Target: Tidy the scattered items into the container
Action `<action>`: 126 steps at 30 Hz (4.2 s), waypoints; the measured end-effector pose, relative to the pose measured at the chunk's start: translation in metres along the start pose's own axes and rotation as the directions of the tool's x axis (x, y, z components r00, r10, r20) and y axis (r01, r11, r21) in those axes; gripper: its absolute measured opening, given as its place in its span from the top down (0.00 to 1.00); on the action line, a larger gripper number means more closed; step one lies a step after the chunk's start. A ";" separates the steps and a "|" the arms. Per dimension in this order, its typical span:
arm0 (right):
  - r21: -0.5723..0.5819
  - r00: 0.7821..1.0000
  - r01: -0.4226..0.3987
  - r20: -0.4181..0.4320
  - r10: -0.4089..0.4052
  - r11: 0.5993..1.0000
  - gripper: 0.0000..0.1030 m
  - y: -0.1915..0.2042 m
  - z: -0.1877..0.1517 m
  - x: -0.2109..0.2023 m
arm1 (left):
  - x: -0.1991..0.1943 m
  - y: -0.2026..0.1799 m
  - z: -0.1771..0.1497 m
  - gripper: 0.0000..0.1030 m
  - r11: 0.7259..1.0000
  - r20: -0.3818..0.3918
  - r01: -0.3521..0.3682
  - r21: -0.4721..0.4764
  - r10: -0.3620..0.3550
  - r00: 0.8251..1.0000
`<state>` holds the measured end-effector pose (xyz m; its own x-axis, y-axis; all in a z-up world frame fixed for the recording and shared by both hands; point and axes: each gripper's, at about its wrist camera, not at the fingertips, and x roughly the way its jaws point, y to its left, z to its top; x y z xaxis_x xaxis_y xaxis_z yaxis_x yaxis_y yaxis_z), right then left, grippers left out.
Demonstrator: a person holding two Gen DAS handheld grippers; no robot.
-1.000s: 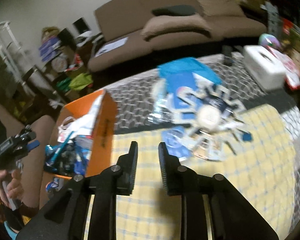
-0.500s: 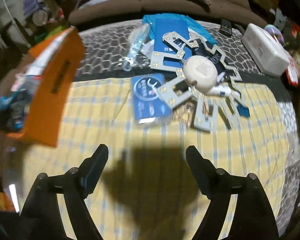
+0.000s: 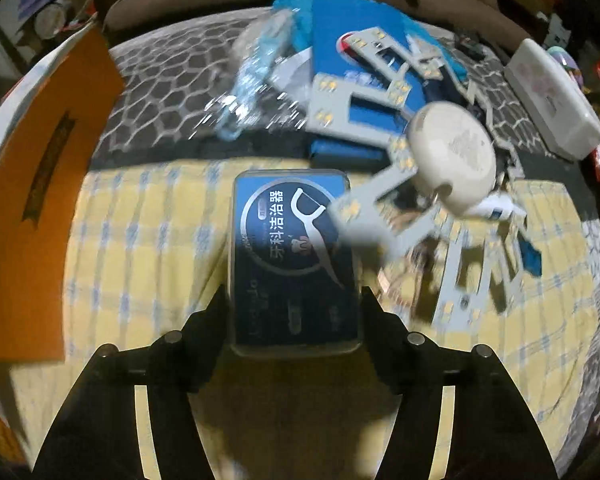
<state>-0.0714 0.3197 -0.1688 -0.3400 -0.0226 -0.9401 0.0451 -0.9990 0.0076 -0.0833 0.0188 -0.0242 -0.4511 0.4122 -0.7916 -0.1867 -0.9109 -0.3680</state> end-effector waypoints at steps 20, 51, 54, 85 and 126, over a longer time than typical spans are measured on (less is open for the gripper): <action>0.232 0.990 -0.115 0.105 0.093 0.966 0.19 -0.111 -0.123 -0.115 | 0.055 -0.141 -0.091 0.19 0.941 -0.195 0.135 0.311 -0.076 0.978; 0.258 0.988 0.001 0.152 -0.042 0.966 0.19 -0.133 -0.141 -0.113 | 0.133 -0.174 -0.150 0.43 0.931 -0.134 -0.066 0.358 0.122 0.983; 0.268 0.987 -0.023 0.157 -0.020 0.963 0.19 -0.134 -0.140 -0.112 | 0.092 -0.167 -0.122 0.43 0.953 -0.072 -0.026 0.301 0.050 0.996; -0.043 0.986 0.158 0.063 -0.155 0.987 0.62 0.048 0.135 0.050 | -0.051 -0.040 -0.020 0.43 0.980 0.283 -0.198 0.036 0.179 0.942; -0.082 0.988 -0.121 0.087 0.128 0.989 0.65 0.011 -0.045 -0.112 | -0.049 -0.026 -0.016 0.43 0.988 0.215 -0.152 -0.019 0.153 0.965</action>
<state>0.0092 0.3129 -0.0785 -0.4114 -0.1538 -0.8984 0.1630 -0.9822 0.0935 -0.0425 0.0224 0.0167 -0.6509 0.2546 -0.7152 -0.0991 -0.9625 -0.2524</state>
